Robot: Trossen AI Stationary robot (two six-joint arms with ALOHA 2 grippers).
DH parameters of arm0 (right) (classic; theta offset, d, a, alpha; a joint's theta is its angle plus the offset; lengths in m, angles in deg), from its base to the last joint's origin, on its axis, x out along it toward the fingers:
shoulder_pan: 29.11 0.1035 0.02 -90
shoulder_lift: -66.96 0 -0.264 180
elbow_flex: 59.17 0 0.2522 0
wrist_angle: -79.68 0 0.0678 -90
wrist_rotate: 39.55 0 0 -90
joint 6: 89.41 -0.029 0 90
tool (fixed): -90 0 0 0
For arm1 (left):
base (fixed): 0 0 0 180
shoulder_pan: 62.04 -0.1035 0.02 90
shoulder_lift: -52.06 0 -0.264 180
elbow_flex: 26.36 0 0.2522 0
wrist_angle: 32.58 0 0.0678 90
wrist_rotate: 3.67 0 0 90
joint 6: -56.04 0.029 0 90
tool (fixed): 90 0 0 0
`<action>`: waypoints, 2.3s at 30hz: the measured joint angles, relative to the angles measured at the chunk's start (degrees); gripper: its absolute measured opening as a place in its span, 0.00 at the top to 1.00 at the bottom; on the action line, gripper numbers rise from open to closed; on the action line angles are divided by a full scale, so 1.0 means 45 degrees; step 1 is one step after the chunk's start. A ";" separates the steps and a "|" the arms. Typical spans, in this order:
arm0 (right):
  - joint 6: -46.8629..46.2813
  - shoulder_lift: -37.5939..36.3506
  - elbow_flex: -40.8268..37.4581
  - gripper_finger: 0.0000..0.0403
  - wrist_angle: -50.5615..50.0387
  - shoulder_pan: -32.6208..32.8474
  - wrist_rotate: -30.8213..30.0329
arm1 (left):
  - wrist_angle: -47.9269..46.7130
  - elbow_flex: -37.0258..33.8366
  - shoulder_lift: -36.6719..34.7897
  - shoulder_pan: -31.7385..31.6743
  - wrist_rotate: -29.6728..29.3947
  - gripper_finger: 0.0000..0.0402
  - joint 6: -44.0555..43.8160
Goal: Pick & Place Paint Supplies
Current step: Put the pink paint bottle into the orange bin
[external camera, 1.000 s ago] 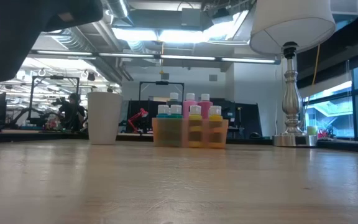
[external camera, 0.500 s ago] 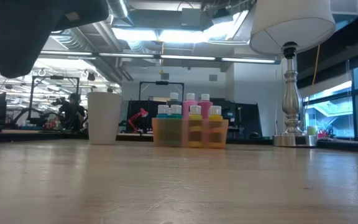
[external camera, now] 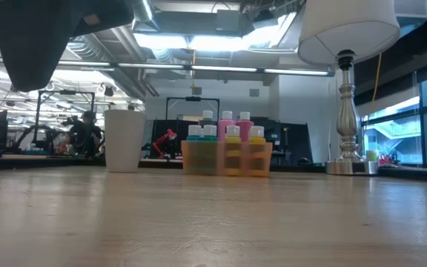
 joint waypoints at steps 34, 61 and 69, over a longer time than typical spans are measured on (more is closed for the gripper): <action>0.0160 0.0000 0.0000 0.55 -0.0136 -0.0092 0.0019 | 0.0019 0.0000 0.0141 -0.0308 0.0766 0.64 0.0762; 0.4435 -0.1533 0.0010 0.55 0.8825 0.1336 0.4696 | -0.8176 0.5289 0.0112 -0.1202 -0.0542 0.64 0.1001; 0.4911 -0.1695 0.0015 0.55 0.8737 0.2540 0.4692 | -0.9583 0.7628 -0.0062 -0.2519 -0.1974 0.64 0.1595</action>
